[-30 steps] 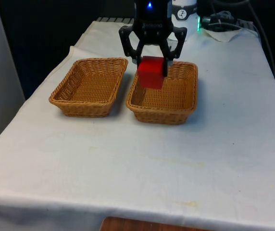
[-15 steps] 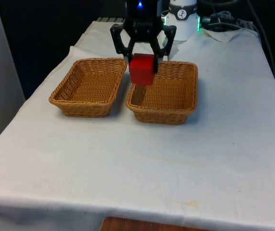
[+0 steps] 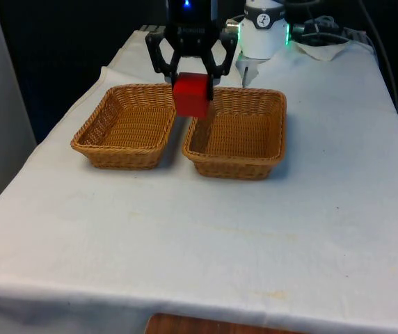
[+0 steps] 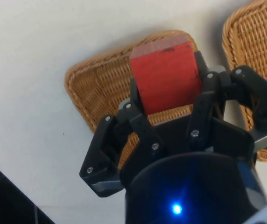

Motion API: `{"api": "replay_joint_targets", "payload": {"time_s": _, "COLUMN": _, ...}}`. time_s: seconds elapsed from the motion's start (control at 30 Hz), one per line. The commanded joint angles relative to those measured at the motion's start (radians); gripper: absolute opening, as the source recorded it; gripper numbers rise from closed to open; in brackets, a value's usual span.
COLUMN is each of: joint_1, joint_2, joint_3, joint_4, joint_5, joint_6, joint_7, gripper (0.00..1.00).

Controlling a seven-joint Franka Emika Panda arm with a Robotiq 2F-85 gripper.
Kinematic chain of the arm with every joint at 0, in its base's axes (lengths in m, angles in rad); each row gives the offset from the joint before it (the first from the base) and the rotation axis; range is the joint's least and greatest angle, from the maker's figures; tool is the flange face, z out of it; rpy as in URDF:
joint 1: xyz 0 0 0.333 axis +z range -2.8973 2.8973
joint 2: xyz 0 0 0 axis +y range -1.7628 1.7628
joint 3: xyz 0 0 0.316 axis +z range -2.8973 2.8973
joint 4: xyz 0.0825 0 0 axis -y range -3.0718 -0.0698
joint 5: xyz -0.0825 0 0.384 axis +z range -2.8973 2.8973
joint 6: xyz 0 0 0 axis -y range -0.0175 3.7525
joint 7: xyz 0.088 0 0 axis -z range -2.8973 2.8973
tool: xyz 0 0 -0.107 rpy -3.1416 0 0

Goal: Pick up the red cube and place it into the right basket.

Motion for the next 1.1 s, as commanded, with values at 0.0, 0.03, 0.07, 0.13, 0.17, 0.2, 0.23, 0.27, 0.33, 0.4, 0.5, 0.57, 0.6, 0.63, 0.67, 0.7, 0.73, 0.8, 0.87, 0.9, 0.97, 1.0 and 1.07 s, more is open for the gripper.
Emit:
{"api": "replay_joint_targets", "payload": {"time_s": 0.0, "joint_1": 0.0, "joint_2": -0.004, "joint_3": -0.002, "joint_4": -0.007, "joint_5": 0.0, "joint_6": 0.005, "joint_7": -0.004, "gripper": 0.06}}
{"api": "replay_joint_targets", "payload": {"time_s": 0.03, "joint_1": 0.008, "joint_2": -0.025, "joint_3": -0.01, "joint_4": -0.038, "joint_5": -0.011, "joint_6": 0.03, "joint_7": -0.009, "gripper": 0.06}}
{"api": "replay_joint_targets", "payload": {"time_s": 0.07, "joint_1": 0.009, "joint_2": -0.034, "joint_3": -0.013, "joint_4": -0.053, "joint_5": -0.012, "joint_6": 0.039, "joint_7": -0.016, "gripper": 0.06}}
{"api": "replay_joint_targets", "payload": {"time_s": 0.13, "joint_1": 0.009, "joint_2": -0.043, "joint_3": -0.016, "joint_4": -0.067, "joint_5": -0.015, "joint_6": 0.047, "joint_7": -0.023, "gripper": 0.06}}
{"api": "replay_joint_targets", "payload": {"time_s": 0.17, "joint_1": 0.009, "joint_2": -0.047, "joint_3": -0.018, "joint_4": -0.074, "joint_5": -0.016, "joint_6": 0.052, "joint_7": -0.025, "gripper": 0.06}}
{"api": "replay_joint_targets", "payload": {"time_s": 0.2, "joint_1": 0.009, "joint_2": -0.052, "joint_3": -0.019, "joint_4": -0.083, "joint_5": -0.018, "joint_6": 0.057, "joint_7": -0.029, "gripper": 0.06}}
{"api": "replay_joint_targets", "payload": {"time_s": 0.23, "joint_1": 0.009, "joint_2": -0.057, "joint_3": -0.02, "joint_4": -0.091, "joint_5": -0.021, "joint_6": 0.061, "joint_7": -0.031, "gripper": 0.06}}
{"api": "replay_joint_targets", "payload": {"time_s": 0.27, "joint_1": 0.0, "joint_2": -0.034, "joint_3": -0.011, "joint_4": -0.058, "joint_5": -0.008, "joint_6": 0.036, "joint_7": -0.028, "gripper": 0.06}}
{"api": "replay_joint_targets", "payload": {"time_s": 0.33, "joint_1": 0.009, "joint_2": -0.067, "joint_3": -0.022, "joint_4": -0.106, "joint_5": -0.026, "joint_6": 0.07, "joint_7": -0.035, "gripper": 0.06}}
{"api": "replay_joint_targets", "payload": {"time_s": 0.4, "joint_1": 0.008, "joint_2": -0.08, "joint_3": -0.023, "joint_4": -0.128, "joint_5": -0.033, "joint_6": 0.083, "joint_7": -0.043, "gripper": 0.06}}
{"api": "replay_joint_targets", "payload": {"time_s": 0.5, "joint_1": 0.006, "joint_2": -0.089, "joint_3": -0.024, "joint_4": -0.15, "joint_5": -0.036, "joint_6": 0.099, "joint_7": -0.057, "gripper": 0.06}}
{"api": "replay_joint_targets", "payload": {"time_s": 0.57, "joint_1": 0.0, "joint_2": -0.083, "joint_3": -0.02, "joint_4": -0.146, "joint_5": -0.028, "joint_6": 0.09, "joint_7": -0.064, "gripper": 0.06}}
{"api": "replay_joint_targets", "payload": {"time_s": 0.6, "joint_1": 0.005, "joint_2": -0.1, "joint_3": -0.025, "joint_4": -0.175, "joint_5": -0.037, "joint_6": 0.117, "joint_7": -0.071, "gripper": 0.06}}
{"api": "replay_joint_targets", "payload": {"time_s": 0.63, "joint_1": 0.005, "joint_2": -0.103, "joint_3": -0.026, "joint_4": -0.183, "joint_5": -0.037, "joint_6": 0.122, "joint_7": -0.075, "gripper": 0.06}}
{"api": "replay_joint_targets", "payload": {"time_s": 0.67, "joint_1": 0.005, "joint_2": -0.106, "joint_3": -0.026, "joint_4": -0.191, "joint_5": -0.037, "joint_6": 0.128, "joint_7": -0.079, "gripper": 0.06}}
{"api": "replay_joint_targets", "payload": {"time_s": 0.7, "joint_1": 0.004, "joint_2": -0.109, "joint_3": -0.025, "joint_4": -0.201, "joint_5": -0.036, "joint_6": 0.136, "joint_7": -0.085, "gripper": 0.06}}
{"api": "replay_joint_targets", "payload": {"time_s": 0.73, "joint_1": 0.003, "joint_2": -0.112, "joint_3": -0.025, "joint_4": -0.211, "joint_5": -0.035, "joint_6": 0.143, "joint_7": -0.092, "gripper": 0.06}}
{"api": "replay_joint_targets", "payload": {"time_s": 0.8, "joint_1": 0.002, "joint_2": -0.117, "joint_3": -0.025, "joint_4": -0.228, "joint_5": -0.033, "joint_6": 0.156, "joint_7": -0.103, "gripper": 0.06}}
{"api": "replay_joint_targets", "payload": {"time_s": 0.87, "joint_1": 0.0, "joint_2": -0.121, "joint_3": -0.026, "joint_4": -0.244, "joint_5": -0.032, "joint_6": 0.168, "joint_7": -0.117, "gripper": 0.06}}
{"api": "replay_joint_targets", "payload": {"time_s": 0.9, "joint_1": -0.001, "joint_2": -0.117, "joint_3": -0.026, "joint_4": -0.244, "joint_5": -0.029, "joint_6": 0.163, "joint_7": -0.119, "gripper": 0.06}}
{"api": "replay_joint_targets", "payload": {"time_s": 0.97, "joint_1": -0.001, "joint_2": -0.126, "joint_3": -0.03, "joint_4": -0.264, "joint_5": -0.032, "joint_6": 0.183, "joint_7": -0.137, "gripper": 0.06}}
{"api": "replay_joint_targets", "payload": {"time_s": 1.0, "joint_1": -0.001, "joint_2": -0.127, "joint_3": -0.032, "joint_4": -0.27, "joint_5": -0.032, "joint_6": 0.187, "joint_7": -0.143, "gripper": 0.06}}
{"api": "replay_joint_targets", "payload": {"time_s": 1.07, "joint_1": 0.0, "joint_2": -0.129, "joint_3": -0.038, "joint_4": -0.281, "joint_5": -0.032, "joint_6": 0.193, "joint_7": -0.155, "gripper": 0.06}}
